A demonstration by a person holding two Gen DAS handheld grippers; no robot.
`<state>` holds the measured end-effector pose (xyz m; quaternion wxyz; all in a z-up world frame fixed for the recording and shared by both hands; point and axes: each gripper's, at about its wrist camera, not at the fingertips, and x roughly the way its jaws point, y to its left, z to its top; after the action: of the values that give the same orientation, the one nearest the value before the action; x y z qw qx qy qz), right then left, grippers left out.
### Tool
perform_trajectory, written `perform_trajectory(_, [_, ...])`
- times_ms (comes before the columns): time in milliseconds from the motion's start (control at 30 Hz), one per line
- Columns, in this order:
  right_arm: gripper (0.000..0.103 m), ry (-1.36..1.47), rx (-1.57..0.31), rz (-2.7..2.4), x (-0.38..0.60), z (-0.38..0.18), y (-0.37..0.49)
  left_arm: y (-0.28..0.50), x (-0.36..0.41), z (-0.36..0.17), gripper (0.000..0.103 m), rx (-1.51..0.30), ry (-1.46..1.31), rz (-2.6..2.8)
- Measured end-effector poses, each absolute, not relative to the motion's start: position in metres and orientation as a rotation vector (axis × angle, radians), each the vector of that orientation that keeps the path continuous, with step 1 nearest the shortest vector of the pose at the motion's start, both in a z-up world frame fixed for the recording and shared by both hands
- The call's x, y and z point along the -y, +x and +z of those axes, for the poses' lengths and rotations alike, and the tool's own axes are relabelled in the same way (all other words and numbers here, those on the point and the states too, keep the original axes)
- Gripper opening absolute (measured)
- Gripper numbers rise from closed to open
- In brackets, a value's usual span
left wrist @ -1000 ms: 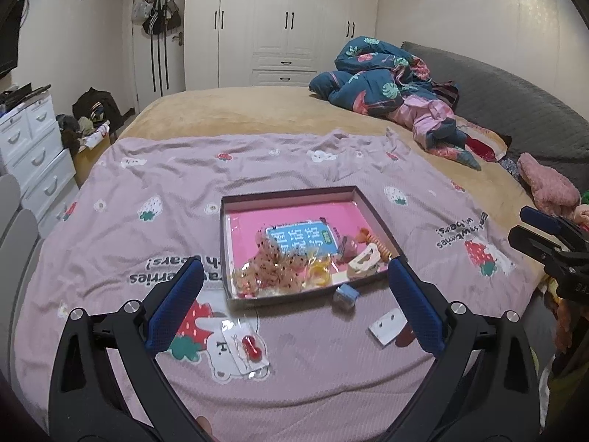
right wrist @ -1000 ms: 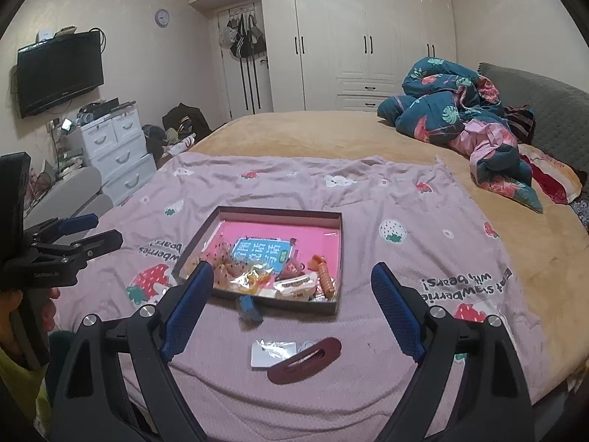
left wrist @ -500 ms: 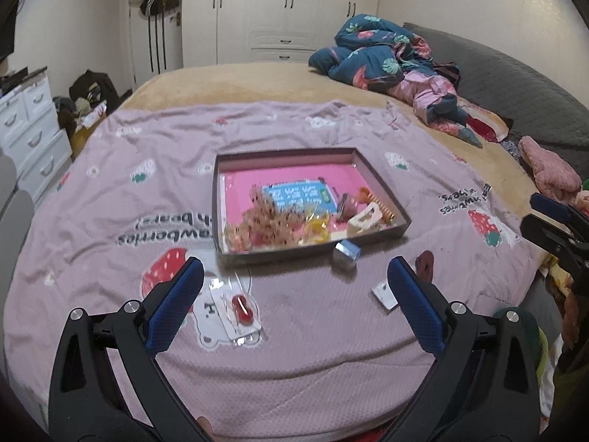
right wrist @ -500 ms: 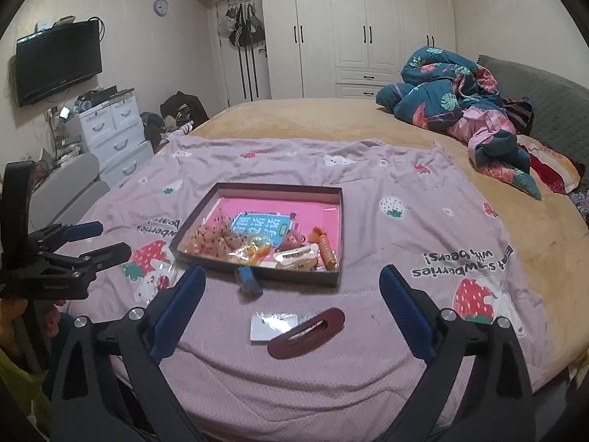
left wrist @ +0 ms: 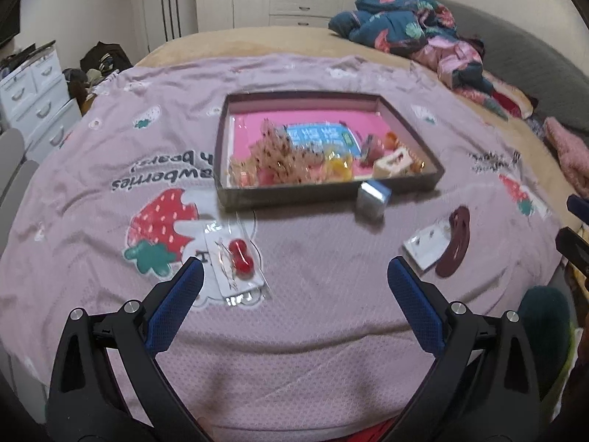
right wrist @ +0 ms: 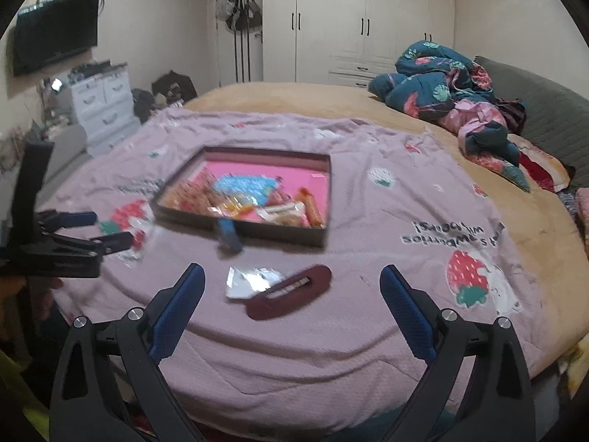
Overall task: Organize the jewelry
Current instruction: 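Move both grippers back toward the earring cards beside the box, then grasp the red-ball earring card with the left gripper while the right grasps the white stud-earring card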
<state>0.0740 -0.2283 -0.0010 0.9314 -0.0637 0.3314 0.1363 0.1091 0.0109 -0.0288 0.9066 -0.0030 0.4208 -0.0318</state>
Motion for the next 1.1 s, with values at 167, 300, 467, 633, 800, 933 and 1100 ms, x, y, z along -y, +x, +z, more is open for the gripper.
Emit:
perform_trajectory(167, [0.095,-0.123,-0.721,0.293,0.228,-0.022,0.076,0.108,-0.006,-0.042,0.094,-0.896,0.021,-0.072])
perform_trajectory(300, [0.095,-0.107,-0.749,0.308,0.225,-0.032,0.081,0.107,-0.008,-0.050,0.094,-0.909,0.035,-0.064])
perform_trajectory(467, [0.095,-0.070,-0.794,0.301,0.227,-0.044,0.093,0.108,-0.021,-0.053,0.094,-0.906,0.030,-0.016])
perform_trajectory(633, [0.095,0.011,-0.843,0.265,0.239,-0.054,0.105,0.110,-0.041,-0.053,0.094,-0.903,0.004,0.016])
perform_trajectory(800, [0.095,0.058,-0.865,0.262,0.240,-0.057,0.115,0.117,-0.057,-0.056,0.094,-0.908,-0.016,0.038])
perform_trajectory(933, [0.095,0.031,-0.867,0.324,0.223,-0.054,0.122,0.125,-0.064,-0.060,0.094,-0.922,-0.020,0.047])
perform_trajectory(1100, [0.095,-0.067,-0.892,0.399,0.194,-0.054,0.136,0.133,-0.065,-0.066,0.094,-0.938,-0.032,0.027])
